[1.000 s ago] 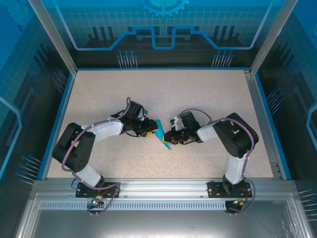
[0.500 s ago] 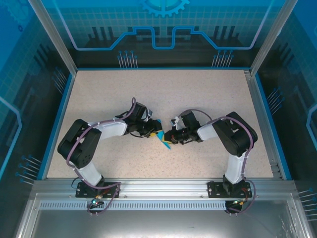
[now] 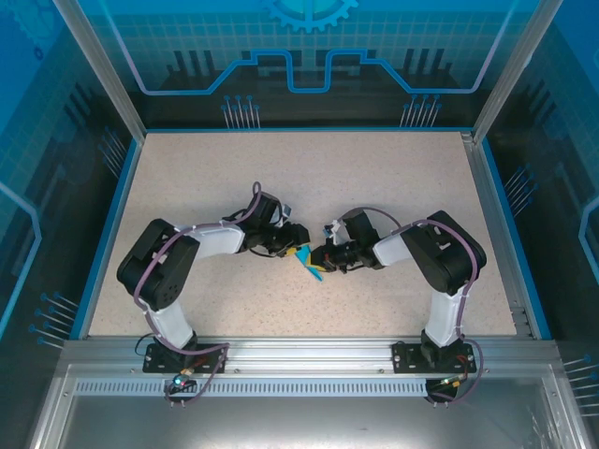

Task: Fold a paper plane with a square sheet of paper (pick it up from the middle)
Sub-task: Fold the wing for the fifth time at the center of the table.

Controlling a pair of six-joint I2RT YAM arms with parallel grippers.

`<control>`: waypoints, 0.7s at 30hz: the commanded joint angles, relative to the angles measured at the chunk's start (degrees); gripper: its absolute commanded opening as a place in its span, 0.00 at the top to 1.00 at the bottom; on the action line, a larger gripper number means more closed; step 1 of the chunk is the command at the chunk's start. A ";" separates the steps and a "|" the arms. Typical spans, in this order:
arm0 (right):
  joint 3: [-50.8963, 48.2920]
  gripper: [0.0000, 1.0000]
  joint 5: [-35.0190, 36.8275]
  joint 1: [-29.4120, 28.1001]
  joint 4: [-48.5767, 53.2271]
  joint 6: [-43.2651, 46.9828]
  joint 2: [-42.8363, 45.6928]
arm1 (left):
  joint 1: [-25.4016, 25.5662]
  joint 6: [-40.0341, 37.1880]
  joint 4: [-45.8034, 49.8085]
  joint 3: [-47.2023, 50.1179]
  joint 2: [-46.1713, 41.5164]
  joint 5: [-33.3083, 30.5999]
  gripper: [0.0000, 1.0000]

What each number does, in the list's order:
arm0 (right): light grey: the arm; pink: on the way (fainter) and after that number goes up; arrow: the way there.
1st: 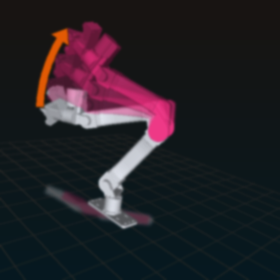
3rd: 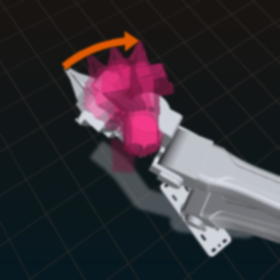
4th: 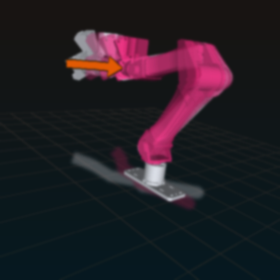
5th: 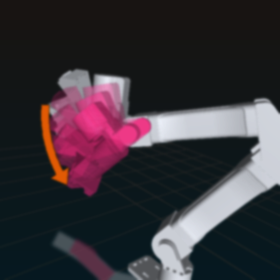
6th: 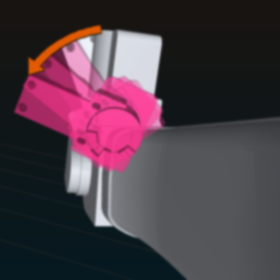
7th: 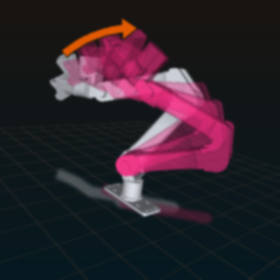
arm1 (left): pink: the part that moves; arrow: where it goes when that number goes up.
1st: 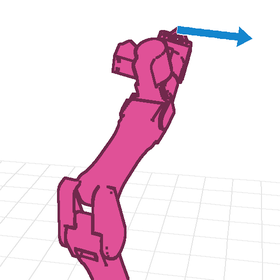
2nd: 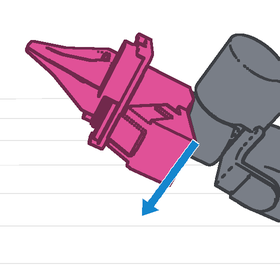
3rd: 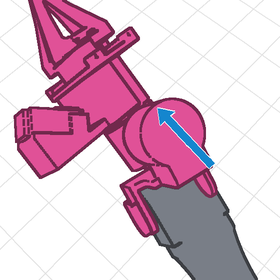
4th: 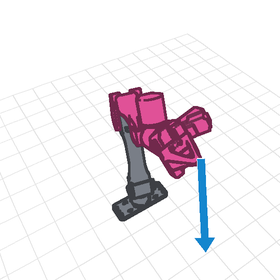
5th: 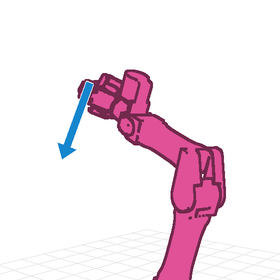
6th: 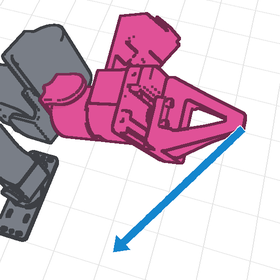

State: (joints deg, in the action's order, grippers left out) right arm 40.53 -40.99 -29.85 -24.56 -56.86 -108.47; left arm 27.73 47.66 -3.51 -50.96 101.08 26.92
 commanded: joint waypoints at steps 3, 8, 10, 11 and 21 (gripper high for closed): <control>-2.30 0.99 2.73 1.12 1.73 -2.28 -1.61 | 0.53 -2.12 -0.75 -1.59 2.01 1.31 0.54; -2.82 0.99 3.38 1.13 1.46 -3.08 -1.84 | 0.55 -2.37 0.53 -2.57 4.35 0.68 0.53; -2.89 0.98 3.72 1.11 1.97 -3.00 -1.76 | 0.53 -2.13 1.11 -2.74 4.76 0.04 0.54; -3.03 0.97 3.85 1.12 2.04 -2.91 -1.55 | 0.52 -1.98 1.90 -2.59 4.59 -1.08 0.54; -2.00 0.88 5.74 0.95 12.81 2.75 5.40 | 0.43 -3.23 7.84 -4.08 7.29 -4.83 0.56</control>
State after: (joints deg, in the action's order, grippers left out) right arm 39.35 -37.87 -29.82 -21.56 -56.90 -105.36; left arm 28.10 46.35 -0.01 -54.72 106.48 25.32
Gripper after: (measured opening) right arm 0.116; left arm 0.442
